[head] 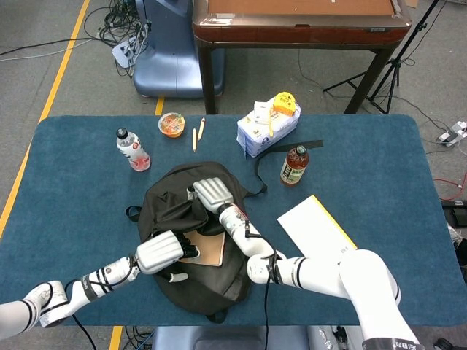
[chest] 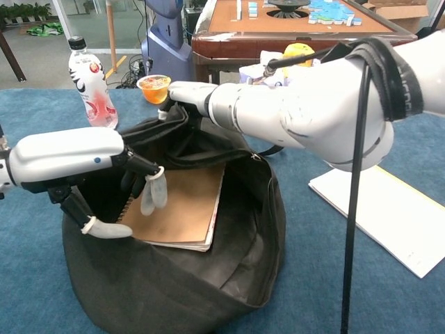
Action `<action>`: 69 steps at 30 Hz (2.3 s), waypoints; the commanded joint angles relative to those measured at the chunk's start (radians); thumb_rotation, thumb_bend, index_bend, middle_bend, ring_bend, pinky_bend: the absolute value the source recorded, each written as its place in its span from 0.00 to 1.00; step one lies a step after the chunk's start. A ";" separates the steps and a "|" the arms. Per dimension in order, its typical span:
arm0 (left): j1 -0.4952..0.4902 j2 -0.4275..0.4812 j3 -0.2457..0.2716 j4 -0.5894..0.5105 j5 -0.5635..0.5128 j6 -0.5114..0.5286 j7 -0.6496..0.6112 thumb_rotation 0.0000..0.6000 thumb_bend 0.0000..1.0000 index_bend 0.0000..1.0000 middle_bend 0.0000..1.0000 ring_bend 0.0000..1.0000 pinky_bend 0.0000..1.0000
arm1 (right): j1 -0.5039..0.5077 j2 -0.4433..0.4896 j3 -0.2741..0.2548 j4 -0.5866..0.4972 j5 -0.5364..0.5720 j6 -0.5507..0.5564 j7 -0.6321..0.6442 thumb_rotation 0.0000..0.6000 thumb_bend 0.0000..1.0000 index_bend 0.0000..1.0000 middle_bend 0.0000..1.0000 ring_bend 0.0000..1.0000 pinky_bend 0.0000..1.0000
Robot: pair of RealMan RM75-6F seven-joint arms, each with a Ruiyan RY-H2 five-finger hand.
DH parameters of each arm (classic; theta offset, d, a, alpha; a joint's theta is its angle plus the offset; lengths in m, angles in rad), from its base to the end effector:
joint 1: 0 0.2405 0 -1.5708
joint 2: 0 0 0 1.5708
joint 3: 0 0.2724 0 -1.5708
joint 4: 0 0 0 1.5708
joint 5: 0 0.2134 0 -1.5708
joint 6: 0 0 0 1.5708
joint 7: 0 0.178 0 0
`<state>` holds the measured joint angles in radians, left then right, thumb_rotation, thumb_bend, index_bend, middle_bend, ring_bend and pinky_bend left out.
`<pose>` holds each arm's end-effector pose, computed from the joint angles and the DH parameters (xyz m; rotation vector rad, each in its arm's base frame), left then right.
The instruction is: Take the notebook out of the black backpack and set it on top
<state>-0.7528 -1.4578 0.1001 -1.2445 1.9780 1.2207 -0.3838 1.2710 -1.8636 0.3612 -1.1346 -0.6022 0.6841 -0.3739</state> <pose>-0.1549 0.3159 -0.0192 -2.4351 -0.6867 -1.2885 0.0288 -0.4427 -0.1338 1.9843 -1.2268 0.9956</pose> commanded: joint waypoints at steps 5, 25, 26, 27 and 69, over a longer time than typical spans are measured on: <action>-0.009 -0.025 0.023 0.072 0.008 -0.013 0.110 1.00 0.21 0.38 0.46 0.44 0.46 | -0.001 0.011 0.002 -0.018 -0.011 0.009 0.011 1.00 0.98 0.74 0.57 0.48 0.49; 0.018 -0.045 0.036 0.152 -0.058 -0.035 0.330 1.00 0.21 0.37 0.45 0.44 0.44 | 0.008 0.051 -0.024 -0.054 0.039 -0.011 0.007 1.00 0.98 0.74 0.57 0.48 0.49; 0.021 -0.044 0.033 0.145 -0.072 -0.044 0.338 1.00 0.21 0.37 0.45 0.44 0.44 | 0.009 0.052 -0.026 -0.056 0.041 -0.010 0.006 1.00 0.98 0.74 0.57 0.48 0.49; 0.025 -0.043 0.028 0.137 -0.087 -0.052 0.345 1.00 0.21 0.37 0.45 0.44 0.44 | 0.009 0.053 -0.028 -0.057 0.042 -0.008 0.004 1.00 0.98 0.74 0.57 0.48 0.49; 0.021 0.071 -0.035 -0.255 -0.274 -0.242 0.464 0.98 0.21 0.25 0.39 0.42 0.44 | 0.011 0.049 -0.065 -0.050 0.027 0.000 0.017 1.00 0.98 0.74 0.57 0.48 0.49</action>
<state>-0.7345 -1.3769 0.0714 -1.5213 1.6856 0.9511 0.0825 1.2822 -1.8145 0.2965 -1.1850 -0.5752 0.6838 -0.3564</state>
